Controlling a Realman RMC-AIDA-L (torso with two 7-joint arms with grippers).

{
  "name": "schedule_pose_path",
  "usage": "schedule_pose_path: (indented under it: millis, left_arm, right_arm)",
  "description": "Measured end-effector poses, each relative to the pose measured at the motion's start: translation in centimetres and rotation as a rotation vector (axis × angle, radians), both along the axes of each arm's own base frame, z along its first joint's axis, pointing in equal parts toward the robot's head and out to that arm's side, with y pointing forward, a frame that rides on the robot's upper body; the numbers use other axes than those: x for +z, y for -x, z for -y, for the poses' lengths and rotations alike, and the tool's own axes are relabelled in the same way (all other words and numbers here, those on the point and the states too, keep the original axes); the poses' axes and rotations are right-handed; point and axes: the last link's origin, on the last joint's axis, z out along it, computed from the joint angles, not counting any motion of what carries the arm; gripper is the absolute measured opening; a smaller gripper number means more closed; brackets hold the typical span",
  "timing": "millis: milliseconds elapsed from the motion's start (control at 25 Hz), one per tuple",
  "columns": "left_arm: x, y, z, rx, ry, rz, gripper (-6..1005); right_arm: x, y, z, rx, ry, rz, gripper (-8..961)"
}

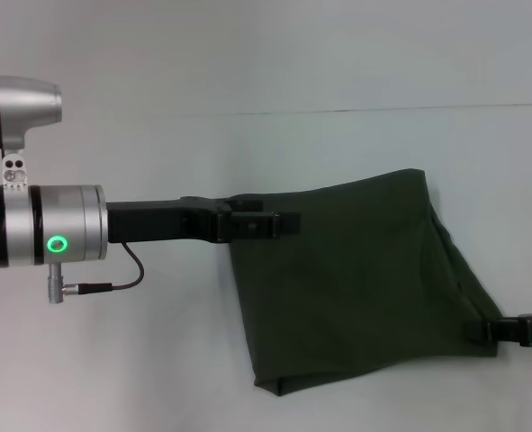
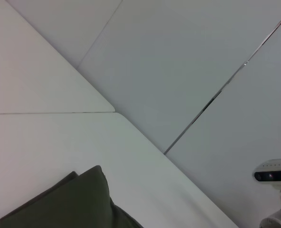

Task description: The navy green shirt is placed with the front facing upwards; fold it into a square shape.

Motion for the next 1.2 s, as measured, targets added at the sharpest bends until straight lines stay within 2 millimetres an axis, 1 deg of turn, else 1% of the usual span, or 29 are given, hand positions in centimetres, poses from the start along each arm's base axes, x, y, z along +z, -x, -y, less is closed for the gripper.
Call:
schedule_pose_path:
  millis: [80, 280, 480, 600, 800, 880, 1000, 1040, 1080, 1120, 1200]
  left_arm:
    - [0.0, 0.0, 0.0, -0.002, -0.003, 0.000, 963]
    - [0.0, 0.1, -0.1, 0.001, -0.011, -0.003, 964]
    - [0.0, 0.1, -0.1, 0.001, -0.012, -0.003, 964]
    - [0.0, 0.1, -0.1, 0.001, -0.013, -0.004, 963]
    - [0.0, 0.1, -0.1, 0.002, -0.013, -0.005, 963]
    - [0.0, 0.1, -0.1, 0.002, -0.014, -0.005, 964]
    - [0.0, 0.2, -0.2, 0.006, -0.016, -0.006, 964]
    - [0.0, 0.2, -0.2, 0.008, -0.017, -0.007, 964]
    - [0.0, 0.2, -0.2, 0.010, -0.019, -0.008, 964]
    - [0.0, 0.2, -0.3, 0.011, -0.020, -0.008, 964]
    - [-0.1, 0.1, -0.3, 0.011, -0.020, -0.007, 963]
  right_arm:
    - [0.0, 0.1, -0.1, 0.003, 0.000, 0.000, 306]
    - [-0.1, 0.8, -0.3, 0.030, -0.004, -0.018, 73]
    - [0.5, 1.8, -0.6, 0.064, -0.030, -0.069, 58]
    - [1.6, 2.1, -0.9, 0.083, -0.061, -0.075, 50]
    - [4.1, 1.3, -0.7, 0.065, -0.133, -0.023, 41]
    - [4.6, 0.9, -0.7, 0.050, -0.156, -0.006, 42]
    - [4.2, 0.3, -0.8, 0.030, -0.155, 0.021, 42]
    - [3.8, 0.1, -0.8, 0.024, -0.147, 0.035, 42]
    - [3.0, -0.2, -1.1, 0.009, -0.135, 0.071, 42]
    - [3.0, -0.2, -1.1, 0.009, -0.135, 0.071, 43]
    - [2.3, -0.4, -1.3, -0.002, -0.128, 0.097, 43]
